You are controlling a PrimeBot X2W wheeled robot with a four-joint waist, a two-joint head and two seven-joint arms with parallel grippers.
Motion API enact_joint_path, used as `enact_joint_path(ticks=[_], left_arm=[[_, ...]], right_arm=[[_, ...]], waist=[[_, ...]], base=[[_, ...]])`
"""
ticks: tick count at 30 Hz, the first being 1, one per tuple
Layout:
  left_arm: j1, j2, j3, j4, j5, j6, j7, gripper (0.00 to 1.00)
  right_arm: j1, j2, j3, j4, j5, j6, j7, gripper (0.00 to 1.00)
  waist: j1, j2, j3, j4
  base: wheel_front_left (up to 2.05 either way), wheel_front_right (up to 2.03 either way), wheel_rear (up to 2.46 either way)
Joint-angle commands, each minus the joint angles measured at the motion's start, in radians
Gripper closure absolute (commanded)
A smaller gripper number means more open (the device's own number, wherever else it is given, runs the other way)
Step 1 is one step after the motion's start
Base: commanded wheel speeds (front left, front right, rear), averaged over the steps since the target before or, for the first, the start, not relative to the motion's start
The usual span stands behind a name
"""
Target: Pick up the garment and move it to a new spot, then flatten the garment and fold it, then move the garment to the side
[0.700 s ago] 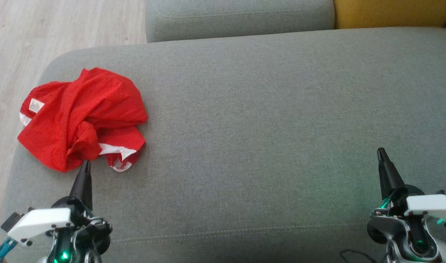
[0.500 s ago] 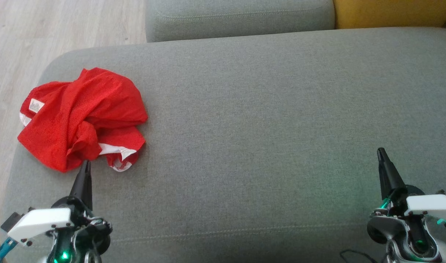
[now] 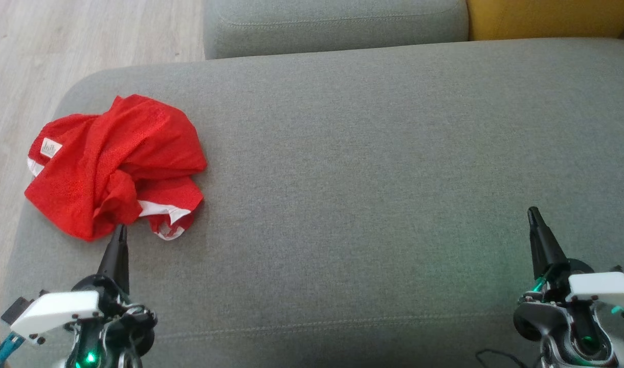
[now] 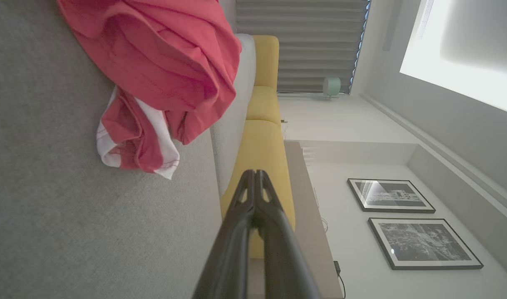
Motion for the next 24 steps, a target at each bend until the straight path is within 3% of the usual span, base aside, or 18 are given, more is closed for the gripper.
enact_joint_path(ticks=[1, 5, 6, 9, 24], left_arm=[[-0.057, 0.01, 0.035, -0.03, 0.012, -0.007, 0.003, 1.0], [-0.057, 0.01, 0.035, -0.03, 0.012, -0.007, 0.003, 1.0], [0.0, 0.0, 0.0, 0.0, 0.0, 0.0, 0.0, 0.0], [0.024, -0.008, -0.002, 0.043, -0.001, 0.002, 0.0, 0.0], [0.02, -0.006, 0.015, 0.006, 0.034, 0.0, -0.045, 0.0]], right_arm=[[-0.032, -0.003, 0.018, -0.038, -0.01, 0.0, 0.006, 1.0], [-0.032, -0.003, 0.018, -0.038, -0.01, 0.0, 0.006, 1.0], [0.0, 0.0, 0.0, 0.0, 0.0, 0.0, 0.0, 0.0], [0.017, 0.003, 0.005, 0.045, 0.001, 0.0, 0.0, 0.0], [0.009, 0.003, 0.007, 0.013, -0.066, 0.0, -0.045, 0.0]], waist=[[0.0, 0.0, 0.0, 0.0], [0.0, 0.0, 0.0, 0.0], [0.0, 0.0, 0.0, 0.0], [0.0, 0.0, 0.0, 0.0], [0.0, 0.0, 0.003, -0.002]], base=[[0.0, 0.0, 0.0], [0.0, 0.0, 0.0], [0.0, 0.0, 0.0], [0.0, 0.0, 0.0], [0.0, 0.0, 0.0]])
